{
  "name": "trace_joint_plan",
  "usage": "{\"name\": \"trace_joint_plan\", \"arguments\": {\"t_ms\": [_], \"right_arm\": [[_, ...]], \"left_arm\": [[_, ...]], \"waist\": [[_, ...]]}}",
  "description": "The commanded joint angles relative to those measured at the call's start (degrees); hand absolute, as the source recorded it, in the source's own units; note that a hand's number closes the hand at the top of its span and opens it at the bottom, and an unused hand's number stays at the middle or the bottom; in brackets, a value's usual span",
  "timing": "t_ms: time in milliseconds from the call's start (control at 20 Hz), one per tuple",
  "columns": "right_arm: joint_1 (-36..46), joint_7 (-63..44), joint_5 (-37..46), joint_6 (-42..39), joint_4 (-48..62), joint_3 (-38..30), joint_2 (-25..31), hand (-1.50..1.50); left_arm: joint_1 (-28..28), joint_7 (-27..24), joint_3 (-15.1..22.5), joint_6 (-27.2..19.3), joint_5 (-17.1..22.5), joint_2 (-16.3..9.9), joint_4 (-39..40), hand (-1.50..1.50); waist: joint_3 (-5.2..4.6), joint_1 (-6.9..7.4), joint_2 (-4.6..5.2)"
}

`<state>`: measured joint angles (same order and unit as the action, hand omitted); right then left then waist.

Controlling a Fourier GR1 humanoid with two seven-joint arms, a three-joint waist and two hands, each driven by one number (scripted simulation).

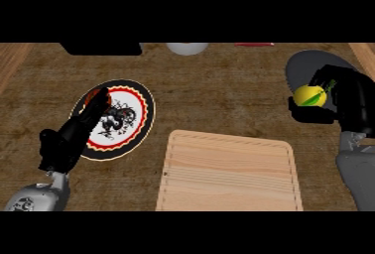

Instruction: Pick the lemon from the cutting board and place it in the pan

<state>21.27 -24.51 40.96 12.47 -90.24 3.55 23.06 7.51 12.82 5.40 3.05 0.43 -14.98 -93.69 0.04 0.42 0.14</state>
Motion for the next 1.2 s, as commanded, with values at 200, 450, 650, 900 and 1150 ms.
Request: {"name": "trace_joint_plan", "arguments": {"t_ms": [200, 450, 650, 900, 1150], "right_arm": [[7.8, 17.7, -0.3, 10.2, 28.0, -9.1, 2.1, 1.50], [16.8, 28.6, -3.2, 12.9, 46.2, -14.1, 4.1, 1.50], [20.3, 37.1, -4.3, 16.5, 57.8, -17.5, 5.7, 1.50], [25.8, 43.1, -5.8, 15.0, 68.2, -21.1, 10.9, 1.50], [29.2, 46.5, -6.0, 17.6, 74.6, -22.8, 10.6, 1.50]], "left_arm": [[0.4, 1.5, 1.4, -1.0, -2.5, 2.5, -0.1, 0.00], [3.9, -0.6, 0.0, 1.1, -1.9, 2.3, 4.0, 0.00], [-0.8, -1.5, 1.2, 1.1, -2.8, 2.5, -0.3, 0.00], [3.0, -2.2, 0.4, 0.8, -3.5, 3.6, 4.1, 0.00], [4.1, 1.1, -1.1, 3.0, -1.1, 2.5, 2.4, 0.00]], "waist": [[0.02, 0.53, 0.18], [0.04, 0.72, 0.38], [0.09, 1.81, 0.50], [0.13, 1.93, 0.96], [0.19, 2.57, 1.10]]}}
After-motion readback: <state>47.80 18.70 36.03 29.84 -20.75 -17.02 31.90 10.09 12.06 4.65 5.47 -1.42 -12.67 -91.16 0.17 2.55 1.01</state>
